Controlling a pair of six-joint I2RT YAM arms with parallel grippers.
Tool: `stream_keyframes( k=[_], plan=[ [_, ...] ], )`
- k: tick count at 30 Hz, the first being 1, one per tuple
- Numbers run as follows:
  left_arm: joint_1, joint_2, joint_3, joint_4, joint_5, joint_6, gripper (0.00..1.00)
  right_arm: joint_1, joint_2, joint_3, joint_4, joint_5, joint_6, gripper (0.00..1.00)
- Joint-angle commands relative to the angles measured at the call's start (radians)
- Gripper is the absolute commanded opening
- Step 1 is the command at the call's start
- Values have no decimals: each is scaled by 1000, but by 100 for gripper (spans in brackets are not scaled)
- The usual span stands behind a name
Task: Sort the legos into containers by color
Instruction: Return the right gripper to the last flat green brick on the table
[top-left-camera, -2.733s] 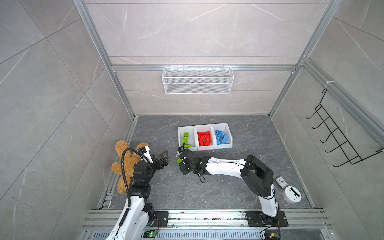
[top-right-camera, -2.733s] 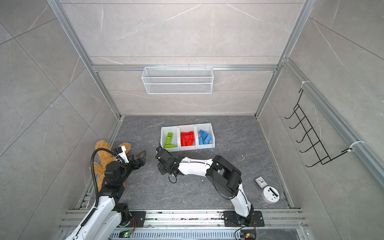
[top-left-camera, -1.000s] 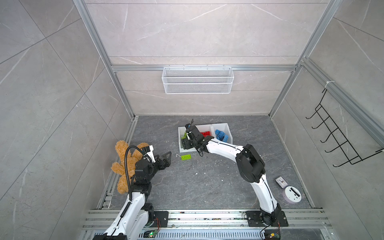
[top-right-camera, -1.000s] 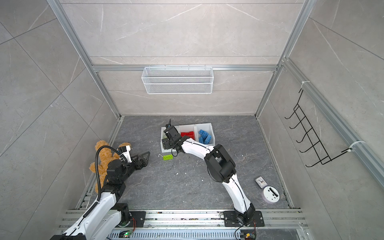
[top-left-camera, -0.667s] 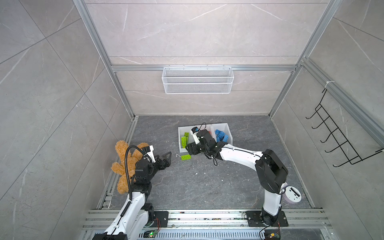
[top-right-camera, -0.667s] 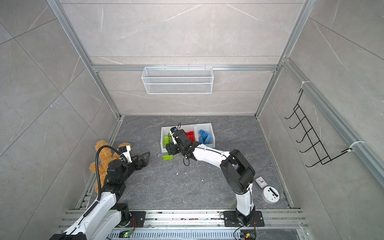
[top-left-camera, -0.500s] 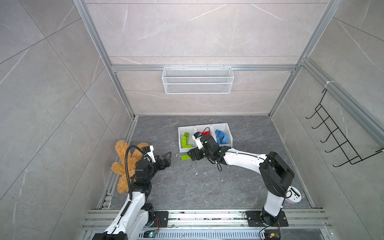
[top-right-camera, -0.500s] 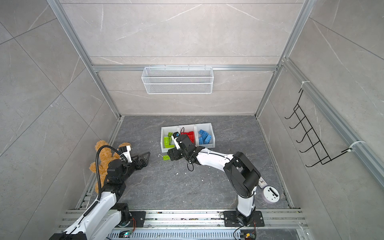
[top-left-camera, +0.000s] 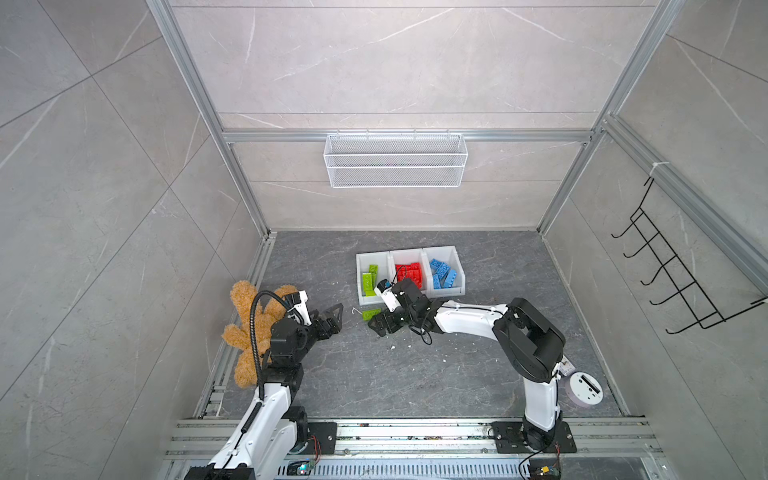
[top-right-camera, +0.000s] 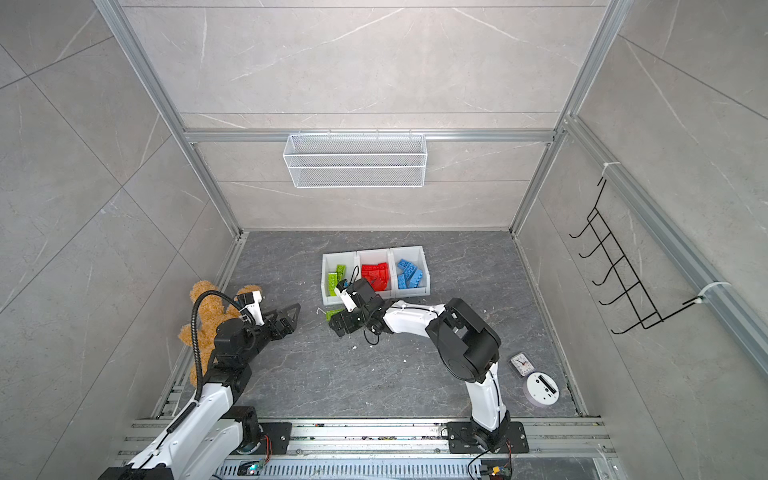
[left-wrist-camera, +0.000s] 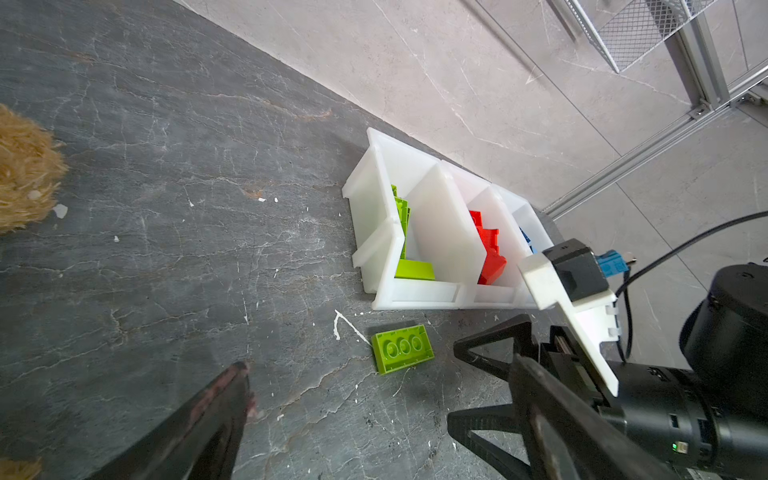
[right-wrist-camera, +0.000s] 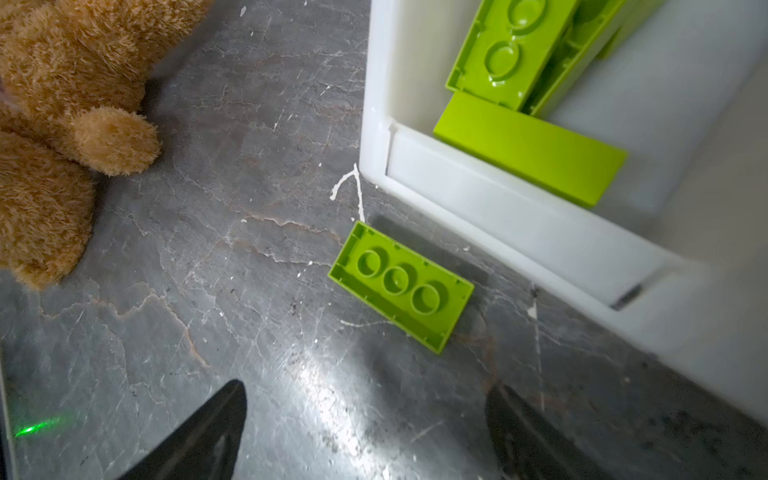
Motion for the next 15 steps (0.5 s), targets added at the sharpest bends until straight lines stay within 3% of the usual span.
stream_keyframes(
  k=[1, 15],
  plan=[
    [1, -12, 22, 43, 11, 23, 99, 1, 38, 58, -12, -8, -20, 93],
    [1, -25, 15, 50, 14, 33, 99, 1, 130, 177, -78, 5, -30, 96]
  ],
)
